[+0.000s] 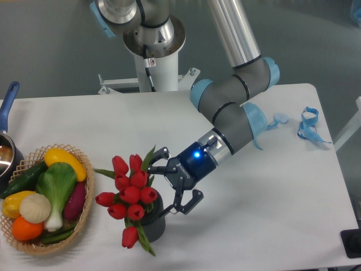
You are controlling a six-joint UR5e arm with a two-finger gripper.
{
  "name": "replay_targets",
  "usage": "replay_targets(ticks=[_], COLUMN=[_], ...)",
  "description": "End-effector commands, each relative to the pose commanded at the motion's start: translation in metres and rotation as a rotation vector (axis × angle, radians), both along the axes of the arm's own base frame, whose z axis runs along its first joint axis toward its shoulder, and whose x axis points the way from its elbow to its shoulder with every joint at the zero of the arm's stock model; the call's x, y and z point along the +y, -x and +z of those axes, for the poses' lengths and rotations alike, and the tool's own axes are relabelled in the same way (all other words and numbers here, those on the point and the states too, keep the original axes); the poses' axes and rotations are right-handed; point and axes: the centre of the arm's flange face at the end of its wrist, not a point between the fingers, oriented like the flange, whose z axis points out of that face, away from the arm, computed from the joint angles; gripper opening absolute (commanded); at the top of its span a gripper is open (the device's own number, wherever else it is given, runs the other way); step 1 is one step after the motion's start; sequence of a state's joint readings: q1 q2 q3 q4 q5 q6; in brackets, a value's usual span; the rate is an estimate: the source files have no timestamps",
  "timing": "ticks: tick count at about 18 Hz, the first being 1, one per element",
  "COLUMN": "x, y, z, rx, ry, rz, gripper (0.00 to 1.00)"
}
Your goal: Insert the flowers into the vase
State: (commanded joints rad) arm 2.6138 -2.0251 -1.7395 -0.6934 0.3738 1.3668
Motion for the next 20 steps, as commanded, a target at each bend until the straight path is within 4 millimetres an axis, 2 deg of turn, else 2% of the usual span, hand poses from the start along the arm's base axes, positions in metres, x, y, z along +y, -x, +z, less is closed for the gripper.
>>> replay_targets(ticks=[2,4,9,13,16,20], x=[-0.011,-0.034,-0.114,-0.183,-0.219,-0.24], y=[0.009,0.029,0.088,0.124,0.133,0.124], z=[0.015,0.031,0.061,0.092,0.104,0.125], rx=[0.099,0.183,0.349,0.443,0.534,0.678], ry=[0.075,0.129,0.259,0.365,0.481,0.683], rz=[0.045,0.109,0.285,0.442,0.502,0.457], gripper=[1.0,1.0,1.0,1.0,1.0,1.0])
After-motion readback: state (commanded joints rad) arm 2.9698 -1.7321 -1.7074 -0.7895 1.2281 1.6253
